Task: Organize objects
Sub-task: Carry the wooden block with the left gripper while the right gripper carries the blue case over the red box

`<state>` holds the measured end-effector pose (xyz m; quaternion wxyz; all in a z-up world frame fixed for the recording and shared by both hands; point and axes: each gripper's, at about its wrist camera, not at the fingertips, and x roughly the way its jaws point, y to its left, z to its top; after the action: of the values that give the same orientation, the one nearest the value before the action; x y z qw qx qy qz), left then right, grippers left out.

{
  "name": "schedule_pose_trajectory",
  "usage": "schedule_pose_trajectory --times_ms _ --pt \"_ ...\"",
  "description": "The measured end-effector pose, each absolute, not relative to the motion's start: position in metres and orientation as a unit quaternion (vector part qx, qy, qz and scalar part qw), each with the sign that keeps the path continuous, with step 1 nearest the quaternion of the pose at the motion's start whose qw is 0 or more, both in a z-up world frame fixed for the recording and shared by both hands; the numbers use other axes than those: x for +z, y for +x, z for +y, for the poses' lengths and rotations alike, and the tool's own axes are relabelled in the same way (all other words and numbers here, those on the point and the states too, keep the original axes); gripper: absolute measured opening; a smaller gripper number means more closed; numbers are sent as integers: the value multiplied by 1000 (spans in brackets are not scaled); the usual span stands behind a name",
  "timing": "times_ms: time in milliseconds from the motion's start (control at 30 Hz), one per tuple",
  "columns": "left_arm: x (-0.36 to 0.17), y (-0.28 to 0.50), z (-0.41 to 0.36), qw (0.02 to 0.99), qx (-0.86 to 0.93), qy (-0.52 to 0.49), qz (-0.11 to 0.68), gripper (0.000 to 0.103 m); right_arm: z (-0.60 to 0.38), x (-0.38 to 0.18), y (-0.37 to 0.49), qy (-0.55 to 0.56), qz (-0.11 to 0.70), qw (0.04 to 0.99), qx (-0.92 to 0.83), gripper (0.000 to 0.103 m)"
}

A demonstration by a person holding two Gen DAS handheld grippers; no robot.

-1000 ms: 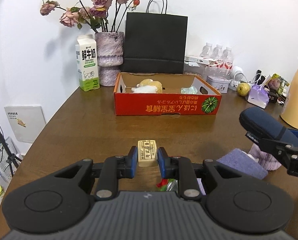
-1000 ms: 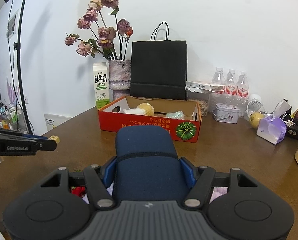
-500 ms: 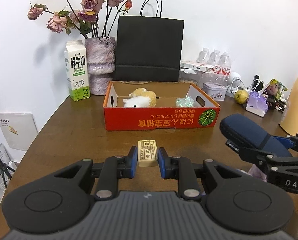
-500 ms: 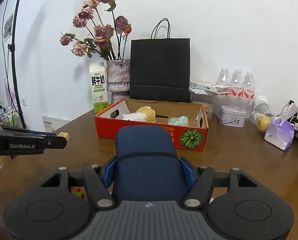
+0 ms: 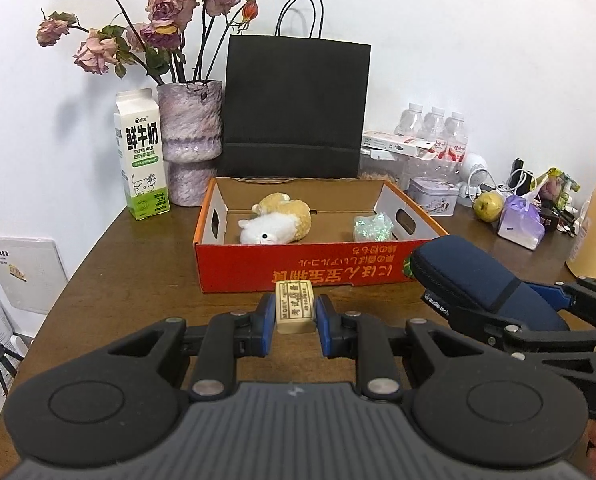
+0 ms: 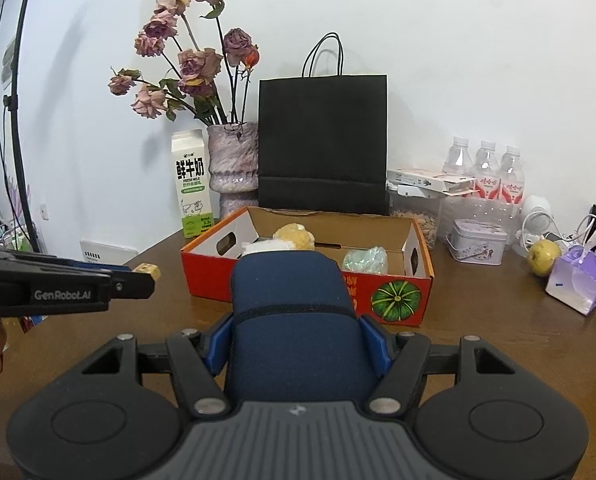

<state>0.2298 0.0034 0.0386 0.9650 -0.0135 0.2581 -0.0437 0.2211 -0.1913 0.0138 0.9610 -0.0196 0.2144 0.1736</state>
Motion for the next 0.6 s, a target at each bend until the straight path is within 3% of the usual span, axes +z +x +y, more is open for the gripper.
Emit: schedule_pose_trajectory --times_ms 600 --pt "42 294 13 965 -44 -33 255 22 -172 14 281 -14 225 960 164 64"
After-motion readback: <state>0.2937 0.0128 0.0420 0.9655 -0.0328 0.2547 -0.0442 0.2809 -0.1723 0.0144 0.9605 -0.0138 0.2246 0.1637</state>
